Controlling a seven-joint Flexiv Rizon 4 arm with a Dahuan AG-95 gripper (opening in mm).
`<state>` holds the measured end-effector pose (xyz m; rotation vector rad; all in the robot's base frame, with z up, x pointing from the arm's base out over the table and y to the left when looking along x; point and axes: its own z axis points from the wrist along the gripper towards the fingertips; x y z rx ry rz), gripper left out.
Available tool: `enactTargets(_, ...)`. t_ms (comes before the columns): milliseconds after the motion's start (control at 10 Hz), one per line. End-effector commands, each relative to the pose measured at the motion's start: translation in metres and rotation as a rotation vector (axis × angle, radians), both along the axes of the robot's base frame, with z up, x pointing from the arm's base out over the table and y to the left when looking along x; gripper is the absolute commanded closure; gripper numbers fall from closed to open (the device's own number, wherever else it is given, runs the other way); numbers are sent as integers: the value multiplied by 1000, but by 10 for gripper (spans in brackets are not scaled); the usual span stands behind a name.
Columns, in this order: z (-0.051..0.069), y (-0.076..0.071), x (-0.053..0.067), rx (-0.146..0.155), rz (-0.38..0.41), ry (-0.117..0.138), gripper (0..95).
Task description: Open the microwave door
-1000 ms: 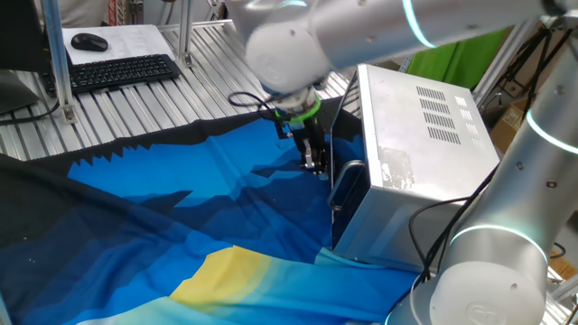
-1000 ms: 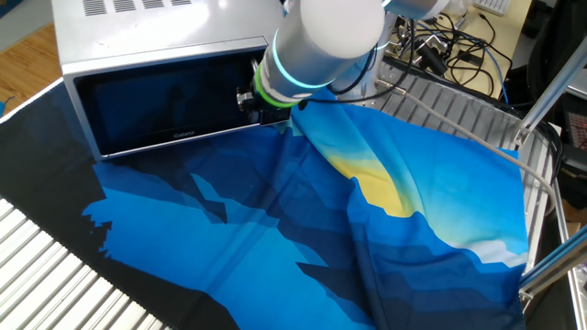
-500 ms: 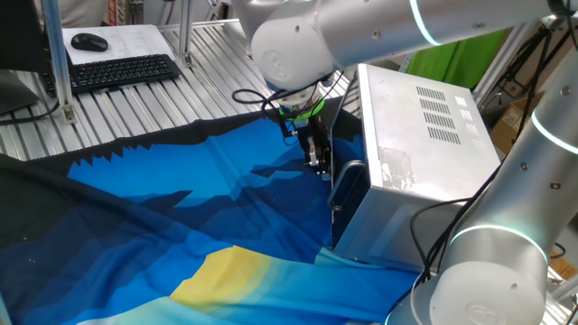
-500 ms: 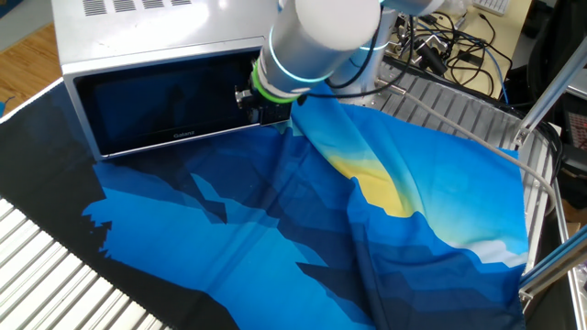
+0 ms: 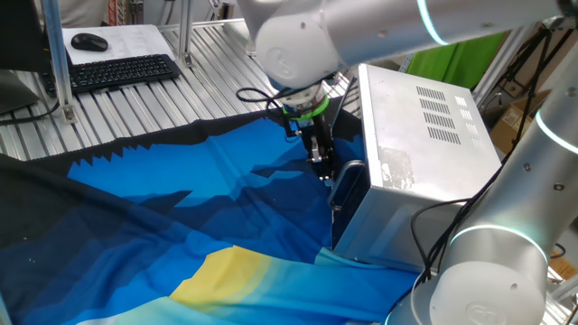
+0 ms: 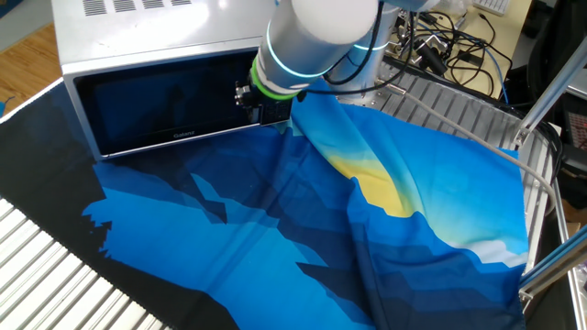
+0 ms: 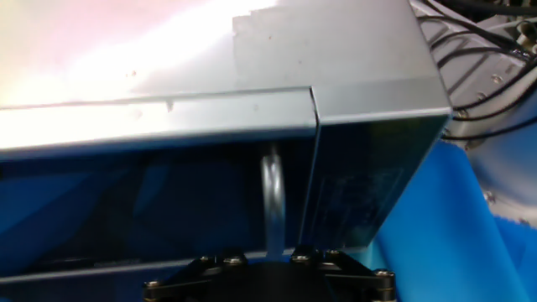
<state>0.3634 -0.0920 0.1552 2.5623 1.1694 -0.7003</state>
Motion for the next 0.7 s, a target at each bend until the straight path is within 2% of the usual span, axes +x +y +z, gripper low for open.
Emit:
enactTargets(100, 2, -2, -3, -12, -3, 1, 570)
enactTargets(700, 17, -15, -12, 5, 13, 3, 570)
